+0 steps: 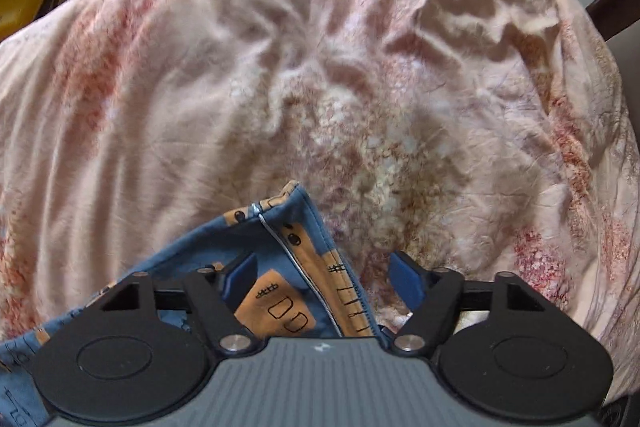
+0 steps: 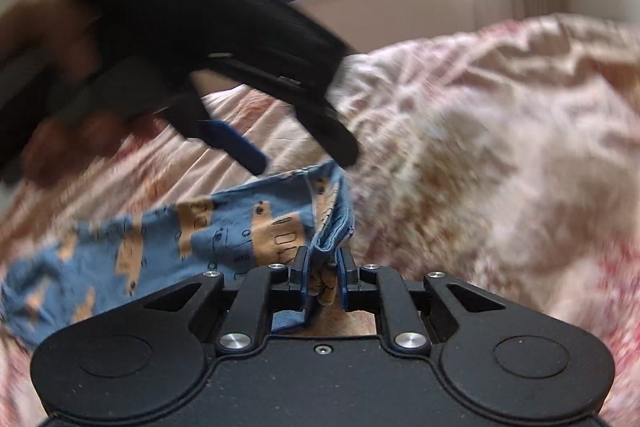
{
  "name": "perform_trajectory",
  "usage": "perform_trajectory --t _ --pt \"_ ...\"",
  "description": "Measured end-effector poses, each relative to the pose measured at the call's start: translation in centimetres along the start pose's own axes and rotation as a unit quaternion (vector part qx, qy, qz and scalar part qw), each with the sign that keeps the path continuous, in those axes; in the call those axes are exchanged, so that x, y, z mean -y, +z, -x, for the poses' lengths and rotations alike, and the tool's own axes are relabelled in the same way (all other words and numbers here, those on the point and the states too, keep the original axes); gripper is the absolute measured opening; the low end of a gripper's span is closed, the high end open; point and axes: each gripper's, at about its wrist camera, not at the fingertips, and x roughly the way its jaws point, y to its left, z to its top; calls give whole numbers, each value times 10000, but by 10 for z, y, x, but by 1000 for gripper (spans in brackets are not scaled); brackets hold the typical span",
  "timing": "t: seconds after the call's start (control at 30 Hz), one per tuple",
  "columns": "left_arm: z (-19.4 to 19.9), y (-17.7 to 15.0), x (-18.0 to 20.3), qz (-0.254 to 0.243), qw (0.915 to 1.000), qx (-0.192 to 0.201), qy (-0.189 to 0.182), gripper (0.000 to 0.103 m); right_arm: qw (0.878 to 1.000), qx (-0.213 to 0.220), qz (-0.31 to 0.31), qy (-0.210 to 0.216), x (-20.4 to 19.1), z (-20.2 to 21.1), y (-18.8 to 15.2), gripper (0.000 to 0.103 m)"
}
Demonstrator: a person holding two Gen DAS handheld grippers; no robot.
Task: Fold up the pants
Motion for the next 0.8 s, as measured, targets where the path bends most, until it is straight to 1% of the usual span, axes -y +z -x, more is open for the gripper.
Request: perform_trajectory --t 0.1,0.17,0.33,0.4,0.47,0.5,0.53,0.57,0.63,0.7,0.8 --pt "-3 1 3 32 10000 -1 -5 68 9992 29 392 -103 -10 3 -1 15" --pt "-4 1 8 0 10000 -48 73 66 9981 48 595 -164 -15 1 -1 15" --pt "-14 -1 16 -136 9989 -338 303 47 9950 40 967 -228 -28 -2 -4 15" --pt "-17 -4 17 -235 9983 -355 399 24 9947 7 1010 -209 -29 -5 -5 15" --pt "-18 -10 16 -337 9981 -288 419 12 9948 -42 1002 -182 -29 -7 -5 15" --pt "-16 -13 14 -327 9985 -212 391 10 9948 -42 1003 -166 -29 -7 -5 15" --pt "-13 -17 11 -274 9991 -98 303 10 9946 -24 1025 -156 -30 -6 -6 15" --pt "-8 -22 7 -208 9997 43 111 9 9941 11 1071 -162 -32 -5 -6 15" --pt "3 -32 -5 -33 9995 283 -131 9 9929 109 1170 -170 -37 -3 -8 15" --pt "17 -44 -21 202 9974 535 -432 8 9913 205 1292 -113 -43 0 -9 14" --pt "40 -64 -49 541 9923 835 -735 8 9870 354 1567 43 -60 8 -13 14"
